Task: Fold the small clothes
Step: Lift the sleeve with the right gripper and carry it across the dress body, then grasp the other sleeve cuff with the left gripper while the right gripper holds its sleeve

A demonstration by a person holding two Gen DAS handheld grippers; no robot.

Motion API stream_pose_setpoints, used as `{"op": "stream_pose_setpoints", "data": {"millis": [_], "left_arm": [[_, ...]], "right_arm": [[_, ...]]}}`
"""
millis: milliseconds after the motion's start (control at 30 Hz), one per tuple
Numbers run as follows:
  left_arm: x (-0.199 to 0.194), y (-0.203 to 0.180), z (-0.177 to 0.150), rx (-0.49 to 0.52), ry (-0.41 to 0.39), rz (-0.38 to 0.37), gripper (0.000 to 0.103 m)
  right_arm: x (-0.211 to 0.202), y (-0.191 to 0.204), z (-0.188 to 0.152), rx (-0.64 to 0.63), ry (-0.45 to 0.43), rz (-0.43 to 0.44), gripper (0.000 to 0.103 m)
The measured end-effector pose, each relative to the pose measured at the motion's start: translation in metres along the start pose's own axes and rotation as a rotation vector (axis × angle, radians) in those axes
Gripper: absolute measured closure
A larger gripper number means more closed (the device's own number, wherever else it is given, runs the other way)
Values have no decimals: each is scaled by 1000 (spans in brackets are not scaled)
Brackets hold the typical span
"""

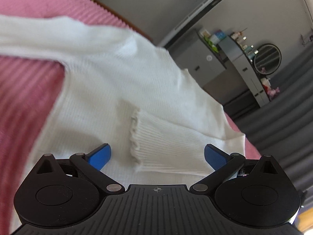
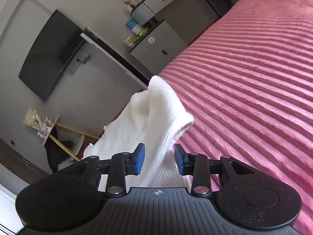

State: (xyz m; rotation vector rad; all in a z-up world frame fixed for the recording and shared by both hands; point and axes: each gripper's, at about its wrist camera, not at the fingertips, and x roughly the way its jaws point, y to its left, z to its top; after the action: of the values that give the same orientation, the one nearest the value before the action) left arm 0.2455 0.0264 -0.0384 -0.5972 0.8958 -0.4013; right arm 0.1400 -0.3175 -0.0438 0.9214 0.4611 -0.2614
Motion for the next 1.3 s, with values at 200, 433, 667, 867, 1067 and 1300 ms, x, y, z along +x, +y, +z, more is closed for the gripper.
{"op": "stream_pose_setpoints", "data": {"millis": [200,433,667,867,1067,1300], "left_arm": [[24,-13,16,42,10,73,14],[43,-20,34,83,101,103,50],[36,-24,42,122,128,130,91],[18,-54,56,246,36,115,94],[-4,-79,86,402,-171,208,94],[26,-50,95,392,-140,346,94]], "right_arm": [[11,-24,16,77,0,61,95],[13,-29,28,128,-29,90,90],[16,-27,33,136,-54,102,90],[16,-23,32,94,-71,92,96],[13,-3,27,26,-59,191,96],[44,-2,11,-11,67,145,80]]}}
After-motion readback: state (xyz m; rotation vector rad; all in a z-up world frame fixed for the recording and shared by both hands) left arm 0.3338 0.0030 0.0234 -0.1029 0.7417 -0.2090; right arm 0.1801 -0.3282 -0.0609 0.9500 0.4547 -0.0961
